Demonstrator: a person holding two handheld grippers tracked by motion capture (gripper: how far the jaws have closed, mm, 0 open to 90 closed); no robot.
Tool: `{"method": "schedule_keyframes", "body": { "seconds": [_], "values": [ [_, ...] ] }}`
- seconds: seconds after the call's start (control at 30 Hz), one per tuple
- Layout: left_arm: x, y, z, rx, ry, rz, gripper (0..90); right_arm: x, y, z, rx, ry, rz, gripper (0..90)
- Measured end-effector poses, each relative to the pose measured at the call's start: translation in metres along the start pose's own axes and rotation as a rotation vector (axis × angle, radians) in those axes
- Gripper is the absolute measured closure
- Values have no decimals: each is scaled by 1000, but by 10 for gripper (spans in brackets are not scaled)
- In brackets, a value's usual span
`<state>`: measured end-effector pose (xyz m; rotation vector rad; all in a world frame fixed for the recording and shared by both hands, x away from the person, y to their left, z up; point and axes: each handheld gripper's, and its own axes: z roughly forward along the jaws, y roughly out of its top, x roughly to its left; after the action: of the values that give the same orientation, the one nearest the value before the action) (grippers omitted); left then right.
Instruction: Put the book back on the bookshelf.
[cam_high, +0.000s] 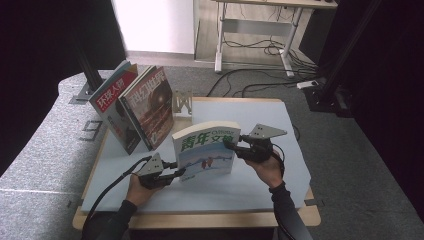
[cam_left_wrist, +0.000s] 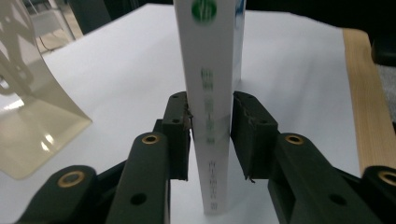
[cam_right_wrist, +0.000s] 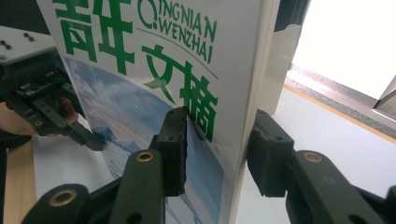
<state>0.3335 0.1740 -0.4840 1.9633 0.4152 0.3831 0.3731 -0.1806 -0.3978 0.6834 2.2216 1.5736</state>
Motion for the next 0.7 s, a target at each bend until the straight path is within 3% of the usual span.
{"method": "schedule_keyframes", "body": {
  "seconds": [0.33,0.5,0.7],
  "values": [
    [11,30,-6,-6,-43,-50,619,-1,-1,2,-3,-4,3,579],
    [19,49,-7,-20,-85,-90,602,-1,-1,2,1,-6,1,575],
    [22,75,-7,9,-86,-72,588,-1,-1,2,3,-4,-2,573]
  ]
}}
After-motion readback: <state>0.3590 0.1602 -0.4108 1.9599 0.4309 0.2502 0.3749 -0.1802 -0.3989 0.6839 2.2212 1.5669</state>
